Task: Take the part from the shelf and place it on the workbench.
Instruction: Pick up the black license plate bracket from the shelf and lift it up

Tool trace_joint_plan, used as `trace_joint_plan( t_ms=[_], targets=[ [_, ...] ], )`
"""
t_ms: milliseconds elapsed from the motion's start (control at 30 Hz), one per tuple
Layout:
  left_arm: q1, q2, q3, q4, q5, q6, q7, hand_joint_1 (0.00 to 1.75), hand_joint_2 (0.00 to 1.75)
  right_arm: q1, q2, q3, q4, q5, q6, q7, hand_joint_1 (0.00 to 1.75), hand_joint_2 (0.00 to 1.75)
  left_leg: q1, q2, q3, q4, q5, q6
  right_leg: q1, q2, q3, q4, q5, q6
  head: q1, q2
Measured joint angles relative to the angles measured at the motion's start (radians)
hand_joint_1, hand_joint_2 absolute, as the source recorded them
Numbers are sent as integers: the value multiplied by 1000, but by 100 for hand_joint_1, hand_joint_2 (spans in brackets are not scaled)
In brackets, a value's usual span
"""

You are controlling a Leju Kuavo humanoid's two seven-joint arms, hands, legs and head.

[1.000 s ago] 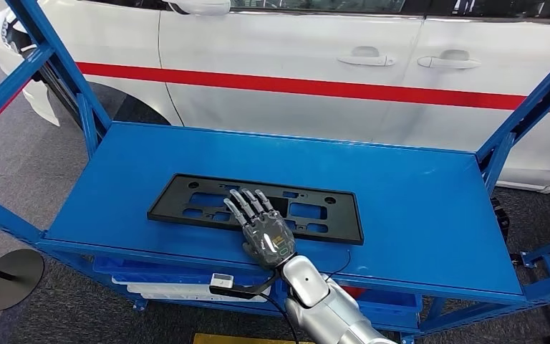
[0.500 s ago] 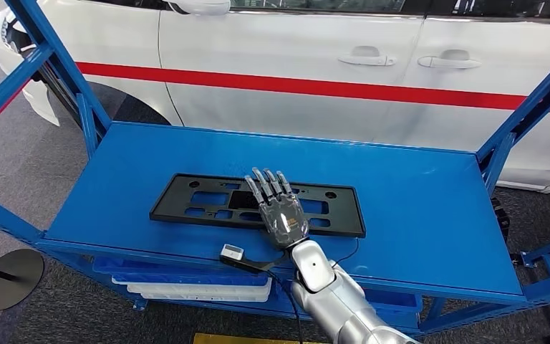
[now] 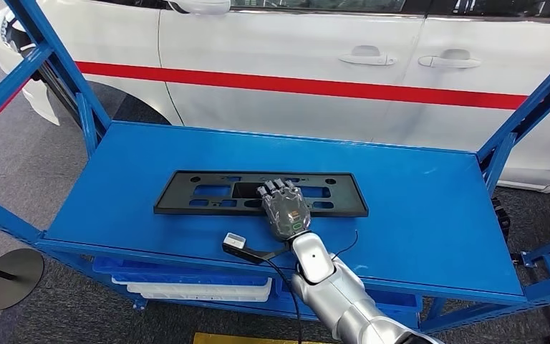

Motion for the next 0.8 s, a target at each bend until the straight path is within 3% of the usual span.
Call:
trace_joint_plan(
  t_ms=[367,533,700,800],
  targets=[
    [-1,-1,0,0,-10,1,0,0,0,2,3,-20,22,-45,-11,-41,175,175,0,0,0,0,0,0,0,0,0,0,0,0,0,0],
    [1,-2,0,0,-15,6,0,0,0,15,5,-48,-16,-153,-12,-133,175,175,0,0,0,0,0,0,0,0,0,0,0,0,0,0],
    [1,-2,0,0,-15,7,0,0,0,19,5,-65,-43,-186,-11,-160,175,175,0,0,0,0,0,0,0,0,0,0,0,0,0,0],
    [2,-2,0,0,-15,8,0,0,0,34,5,-85,-96,-350,20,-281,175,175,0,0,0,0,0,0,0,1,0,0,0,0,0,0]
  ],
)
